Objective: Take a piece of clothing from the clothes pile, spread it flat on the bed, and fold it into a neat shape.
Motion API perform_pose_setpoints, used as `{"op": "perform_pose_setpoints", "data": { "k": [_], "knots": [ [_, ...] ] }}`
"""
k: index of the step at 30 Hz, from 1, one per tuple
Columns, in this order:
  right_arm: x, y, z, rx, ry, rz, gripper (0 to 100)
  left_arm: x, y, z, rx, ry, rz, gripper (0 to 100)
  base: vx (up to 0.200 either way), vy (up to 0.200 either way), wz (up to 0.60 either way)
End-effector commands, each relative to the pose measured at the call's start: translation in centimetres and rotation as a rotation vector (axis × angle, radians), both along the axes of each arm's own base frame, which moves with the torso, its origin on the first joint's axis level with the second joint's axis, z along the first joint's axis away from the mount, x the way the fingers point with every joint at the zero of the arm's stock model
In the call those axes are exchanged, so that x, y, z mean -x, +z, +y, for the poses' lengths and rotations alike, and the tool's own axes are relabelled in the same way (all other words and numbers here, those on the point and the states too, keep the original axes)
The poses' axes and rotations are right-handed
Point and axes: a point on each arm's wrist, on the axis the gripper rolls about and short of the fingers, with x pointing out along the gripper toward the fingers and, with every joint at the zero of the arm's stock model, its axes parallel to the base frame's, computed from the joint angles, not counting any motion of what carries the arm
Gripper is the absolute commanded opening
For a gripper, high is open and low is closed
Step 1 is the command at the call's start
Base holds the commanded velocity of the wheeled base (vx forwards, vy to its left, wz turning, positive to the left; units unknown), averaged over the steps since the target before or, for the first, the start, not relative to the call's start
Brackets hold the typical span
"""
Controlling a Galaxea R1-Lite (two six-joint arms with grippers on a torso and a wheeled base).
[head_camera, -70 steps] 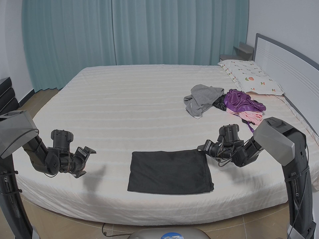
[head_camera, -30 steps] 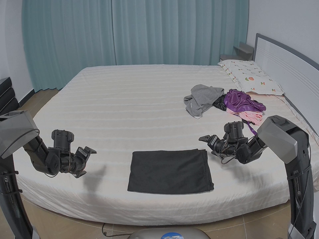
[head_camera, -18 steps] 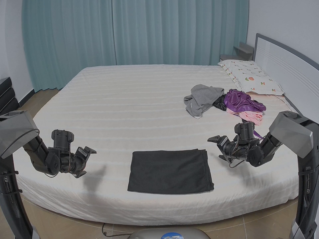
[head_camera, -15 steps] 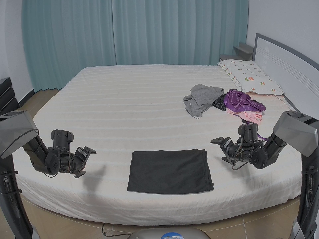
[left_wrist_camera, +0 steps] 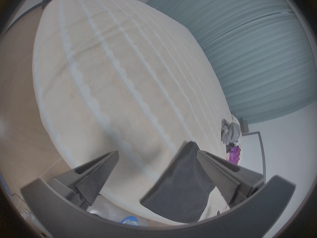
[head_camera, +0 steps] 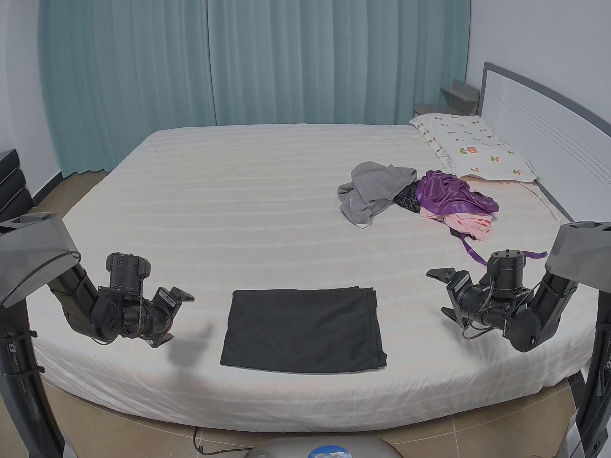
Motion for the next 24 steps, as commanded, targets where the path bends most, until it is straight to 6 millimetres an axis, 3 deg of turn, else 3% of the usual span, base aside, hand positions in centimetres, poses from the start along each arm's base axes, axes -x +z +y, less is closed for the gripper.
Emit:
{"op": "perform_pose_setpoints", "data": {
  "k": [1,5,24],
  "knots": [
    [0.55,-1.28,-0.20,0.000,-0.010,0.042,100,0.24,-0.14,-0.53,-0.004,-0.016,0.007,100,0.000,-0.200,0.00],
    [0.52,-1.63,-0.19,-0.004,-0.007,0.048,100,0.24,-0.19,-0.58,-0.006,-0.020,0.008,100,0.000,-0.200,0.00],
    [1.51,-1.93,-0.09,-0.031,-0.006,0.024,100,0.19,-0.40,-1.21,-0.089,-0.030,-0.033,100,0.000,0.000,0.00]
  ]
}}
